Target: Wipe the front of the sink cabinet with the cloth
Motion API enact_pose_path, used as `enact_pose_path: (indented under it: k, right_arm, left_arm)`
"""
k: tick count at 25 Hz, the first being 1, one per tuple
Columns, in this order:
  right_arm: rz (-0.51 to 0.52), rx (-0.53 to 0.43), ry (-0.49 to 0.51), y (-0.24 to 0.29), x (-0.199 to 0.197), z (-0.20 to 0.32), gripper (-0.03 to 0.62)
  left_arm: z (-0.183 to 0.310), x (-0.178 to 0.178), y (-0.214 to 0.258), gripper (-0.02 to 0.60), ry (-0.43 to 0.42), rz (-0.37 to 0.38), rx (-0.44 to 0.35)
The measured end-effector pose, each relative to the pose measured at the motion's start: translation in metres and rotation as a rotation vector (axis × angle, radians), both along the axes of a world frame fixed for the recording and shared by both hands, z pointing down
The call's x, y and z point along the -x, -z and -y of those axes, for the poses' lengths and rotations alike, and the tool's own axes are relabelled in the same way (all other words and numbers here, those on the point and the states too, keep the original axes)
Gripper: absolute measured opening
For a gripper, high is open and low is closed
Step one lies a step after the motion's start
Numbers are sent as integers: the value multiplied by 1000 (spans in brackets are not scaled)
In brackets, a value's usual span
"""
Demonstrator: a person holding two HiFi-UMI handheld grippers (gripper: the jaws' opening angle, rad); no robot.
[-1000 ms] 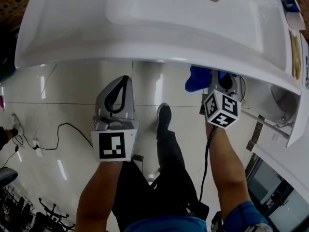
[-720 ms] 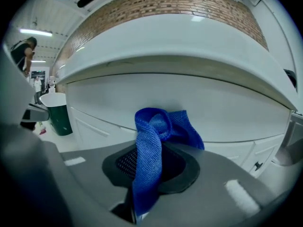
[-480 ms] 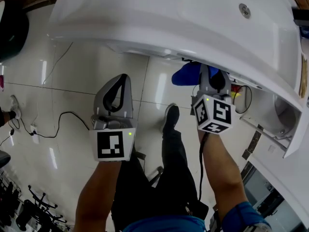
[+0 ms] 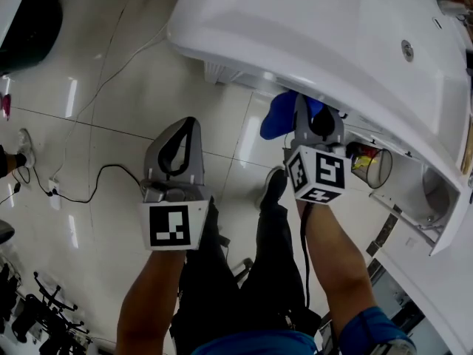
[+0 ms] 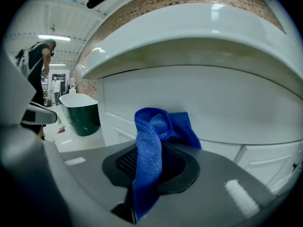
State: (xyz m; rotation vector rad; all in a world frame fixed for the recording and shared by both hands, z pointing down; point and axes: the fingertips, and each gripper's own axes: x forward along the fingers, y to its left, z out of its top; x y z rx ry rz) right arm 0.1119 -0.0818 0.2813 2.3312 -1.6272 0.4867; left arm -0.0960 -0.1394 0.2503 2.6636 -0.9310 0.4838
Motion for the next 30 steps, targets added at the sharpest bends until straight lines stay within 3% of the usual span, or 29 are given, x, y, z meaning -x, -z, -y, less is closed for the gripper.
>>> enact_pose_path:
  k: [7, 14, 19, 25, 30]
  right_arm:
    - [-5, -7, 142, -4, 75, 75, 83]
    - [-6, -2, 223, -7, 131, 127, 83]
    - [-8, 0, 249, -7, 152, 150, 83]
    - [10, -21, 261, -4, 152, 136, 83]
    - [44, -18, 220, -5, 119, 78, 83]
  left_arm:
    - [45, 47, -3, 3, 53, 3, 9]
    - [87, 80, -2, 3, 83, -5, 5]
    - [100, 89, 5, 3, 45, 22, -35]
    - [89, 73, 5, 3, -8, 47, -58]
    - [43, 22, 1, 3, -87, 55, -50]
